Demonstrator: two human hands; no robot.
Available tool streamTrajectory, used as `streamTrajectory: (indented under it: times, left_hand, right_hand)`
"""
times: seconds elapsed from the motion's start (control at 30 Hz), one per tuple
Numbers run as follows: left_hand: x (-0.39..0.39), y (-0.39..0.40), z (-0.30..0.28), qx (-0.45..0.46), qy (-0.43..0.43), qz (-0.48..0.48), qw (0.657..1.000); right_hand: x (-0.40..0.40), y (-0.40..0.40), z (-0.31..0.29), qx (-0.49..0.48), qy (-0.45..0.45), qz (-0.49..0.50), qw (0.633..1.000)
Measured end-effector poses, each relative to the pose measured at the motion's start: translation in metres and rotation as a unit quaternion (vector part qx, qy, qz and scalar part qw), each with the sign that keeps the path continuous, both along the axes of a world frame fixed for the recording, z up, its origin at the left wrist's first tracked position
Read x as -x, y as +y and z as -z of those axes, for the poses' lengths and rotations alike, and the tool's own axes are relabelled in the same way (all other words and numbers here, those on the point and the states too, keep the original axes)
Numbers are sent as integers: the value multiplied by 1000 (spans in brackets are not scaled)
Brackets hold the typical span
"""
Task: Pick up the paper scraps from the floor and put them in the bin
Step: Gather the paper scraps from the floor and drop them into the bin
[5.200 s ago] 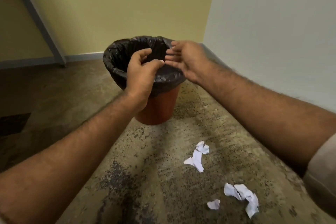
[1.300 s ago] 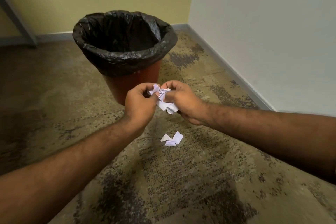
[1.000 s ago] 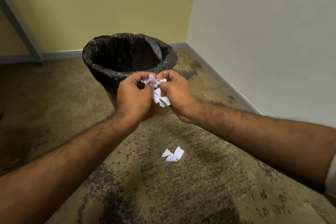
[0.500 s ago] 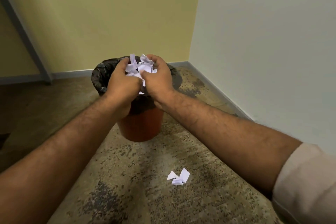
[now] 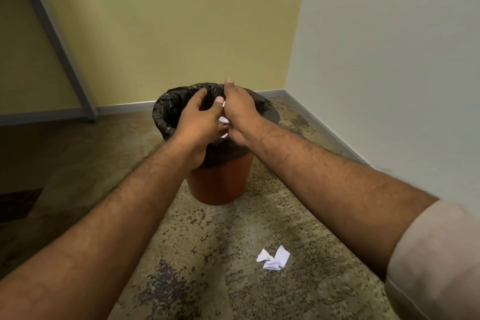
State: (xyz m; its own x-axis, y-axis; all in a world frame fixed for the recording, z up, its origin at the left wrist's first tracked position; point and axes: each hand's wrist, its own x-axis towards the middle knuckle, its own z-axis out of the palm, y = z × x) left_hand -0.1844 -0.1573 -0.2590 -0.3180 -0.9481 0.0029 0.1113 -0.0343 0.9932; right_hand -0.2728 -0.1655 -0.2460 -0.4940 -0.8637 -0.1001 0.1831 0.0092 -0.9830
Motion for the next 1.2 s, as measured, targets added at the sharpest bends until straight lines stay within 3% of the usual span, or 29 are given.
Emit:
streamTrajectory:
  times: [0.13, 0.23, 0.3, 0.47, 0.63, 0.73, 0.97, 1.2]
  left_hand:
    - [1, 7, 0, 2, -33, -2, 999]
    - [2, 15, 5, -42, 16, 28, 999]
    - [0, 17, 5, -50, 56, 45, 996]
    - [-7, 10, 0, -75, 123, 36, 989]
    - [-9, 10, -3, -103, 192, 77, 973]
    - [-6, 8, -1, -93, 150, 57, 983]
    - [-7, -2, -2, -135, 128, -79, 979]
    - [-15, -10, -3, -118, 94, 5, 988]
  right_hand:
    - [-1, 1, 6, -7, 54, 68, 996]
    - [-1, 4, 10, -3, 159, 147, 976]
    - [-1, 5, 7, -12, 183, 155, 971]
    - [-5, 10, -4, -9, 37, 23, 999]
    - [-5, 7, -4, -61, 93, -22, 994]
    - [-4, 9, -6, -99, 66, -66, 991]
    - [4, 13, -7, -19, -5, -124, 992]
    - [37, 30, -2, 34, 10, -86, 996]
